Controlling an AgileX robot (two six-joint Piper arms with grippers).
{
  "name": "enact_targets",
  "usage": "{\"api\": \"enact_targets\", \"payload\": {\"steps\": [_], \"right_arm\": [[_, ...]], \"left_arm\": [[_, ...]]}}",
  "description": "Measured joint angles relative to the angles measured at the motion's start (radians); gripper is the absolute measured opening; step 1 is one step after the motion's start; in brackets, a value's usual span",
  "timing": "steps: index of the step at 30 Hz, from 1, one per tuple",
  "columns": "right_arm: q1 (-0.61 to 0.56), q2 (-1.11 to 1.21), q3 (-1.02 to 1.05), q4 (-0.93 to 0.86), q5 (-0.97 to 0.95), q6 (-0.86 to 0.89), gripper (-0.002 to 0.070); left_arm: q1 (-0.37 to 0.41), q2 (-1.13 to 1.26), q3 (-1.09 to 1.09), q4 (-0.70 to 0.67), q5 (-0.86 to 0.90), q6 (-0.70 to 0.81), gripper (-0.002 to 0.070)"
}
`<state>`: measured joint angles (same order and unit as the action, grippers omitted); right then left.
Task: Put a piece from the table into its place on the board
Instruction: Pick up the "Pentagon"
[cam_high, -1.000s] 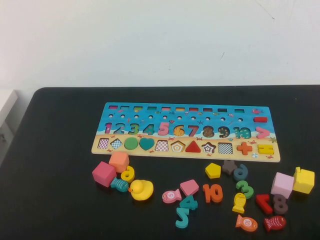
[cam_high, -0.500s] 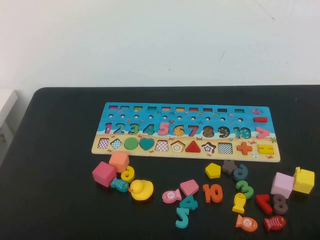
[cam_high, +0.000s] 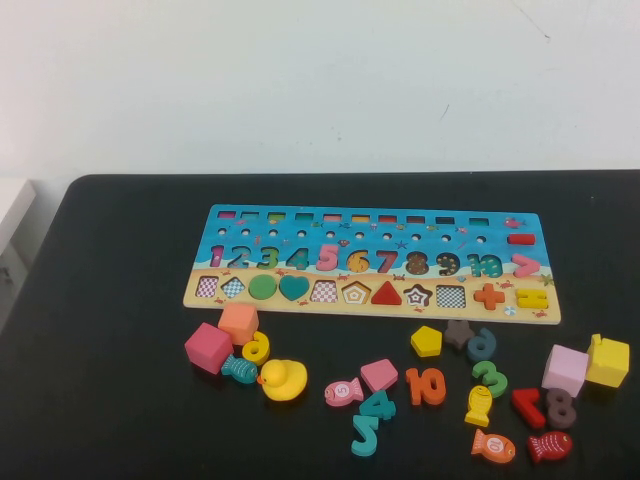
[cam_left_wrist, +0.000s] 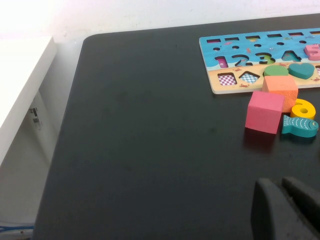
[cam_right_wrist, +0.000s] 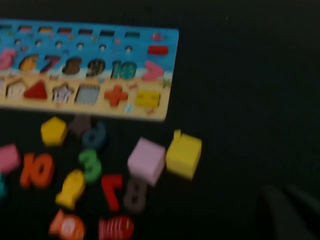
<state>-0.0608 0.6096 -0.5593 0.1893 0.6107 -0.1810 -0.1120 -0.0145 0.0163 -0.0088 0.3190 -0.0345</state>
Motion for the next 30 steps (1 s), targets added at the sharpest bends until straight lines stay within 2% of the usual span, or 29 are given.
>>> {"api": "enact_targets", "payload": {"steps": [5, 8, 13, 19, 30], "right_arm": [[0.0, 0.167, -0.005, 0.089, -0.234, 0.012, 0.0019], [0.0, 0.271, -0.007, 0.209, -0.277, -0.02, 0.0018], [0.0, 0.488, -0.065, 0.303, -0.189, -0.14, 0.0019], [0.022, 0.753, -0.253, 0.315, -0.008, -0.175, 0.0019], [0.364, 1.111, -0.644, 0.287, 0.017, -0.136, 0.0019]], "left_arm": [[0.0, 0.0, 0.0, 0.0, 0.0, 0.0, -0.0001], [0.0, 0.0, 0.0, 0.0, 0.0, 0.0, -0.0001], [0.0, 0.0, 0.0, 0.0, 0.0, 0.0, -0.0001], [0.0, 0.0, 0.0, 0.0, 0.0, 0.0, -0.0001], [0.0, 0.0, 0.0, 0.0, 0.0, -0.002, -0.0001]]}}
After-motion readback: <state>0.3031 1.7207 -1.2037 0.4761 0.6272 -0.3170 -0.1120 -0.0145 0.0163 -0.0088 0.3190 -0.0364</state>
